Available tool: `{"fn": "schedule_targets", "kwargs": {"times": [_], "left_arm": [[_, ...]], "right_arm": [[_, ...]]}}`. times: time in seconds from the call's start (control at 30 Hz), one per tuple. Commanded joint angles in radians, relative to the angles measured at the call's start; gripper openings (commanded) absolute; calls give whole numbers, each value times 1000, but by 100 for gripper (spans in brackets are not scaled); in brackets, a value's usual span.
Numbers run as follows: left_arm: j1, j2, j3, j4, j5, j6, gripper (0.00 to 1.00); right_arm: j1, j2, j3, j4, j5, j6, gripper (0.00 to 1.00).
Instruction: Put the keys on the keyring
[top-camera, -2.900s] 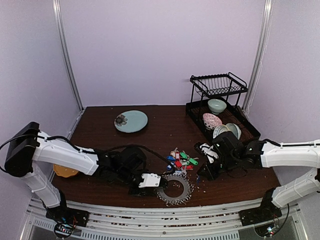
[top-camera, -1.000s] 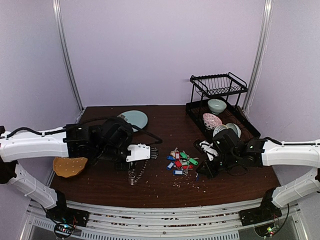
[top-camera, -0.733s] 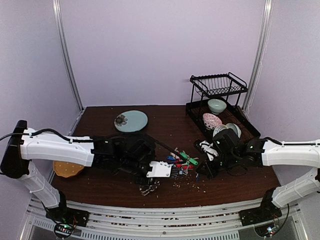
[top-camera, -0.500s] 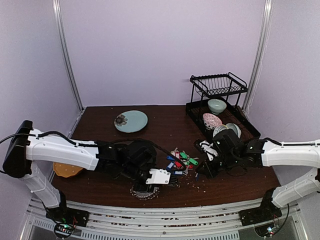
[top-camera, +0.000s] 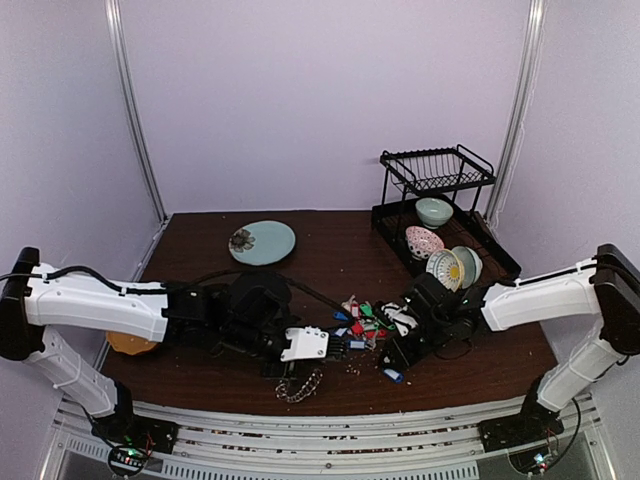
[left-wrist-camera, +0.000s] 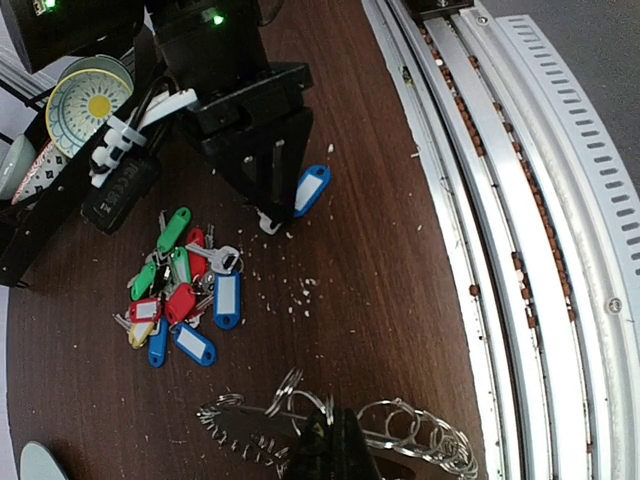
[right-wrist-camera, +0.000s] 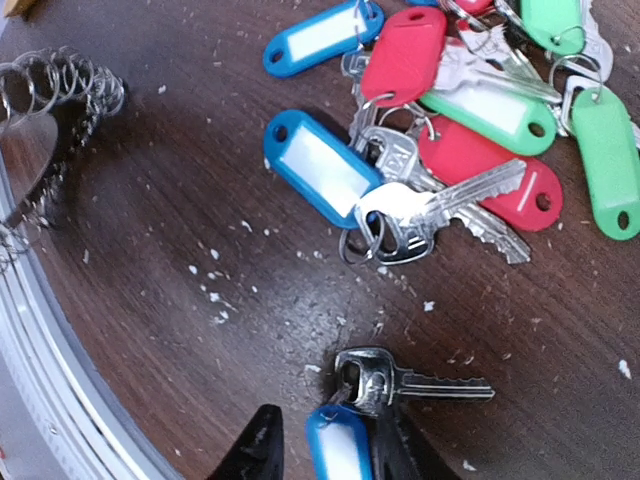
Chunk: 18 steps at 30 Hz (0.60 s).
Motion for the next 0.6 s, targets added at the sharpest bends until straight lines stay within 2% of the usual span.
{"fn": "schedule_targets", "kwargs": {"times": [0.0,0.07,0.17,0.33,0.47,0.57], "left_arm": [[5,-80,-27,91,6,-17,0],[5,-108,-42,119,5,-21,0],[7,-149,-74,176,26,-28,0],[7,-225,-109,254,68,-22,0],[6,-245,-89,268,78,-19,0],[7,-225,-60,259,80,-37,0]], "right_arm": [[9,-124,38,37,10,-89,41],[42,-205,25,112,0,-154,42],[129,-305,-48,318,-63,-258,42],[186,-379,-150,608,-180,-337,40],[188,-383,-137,663,-254,-398,36],[194,-366,-95,648,-269,-418,28]]}}
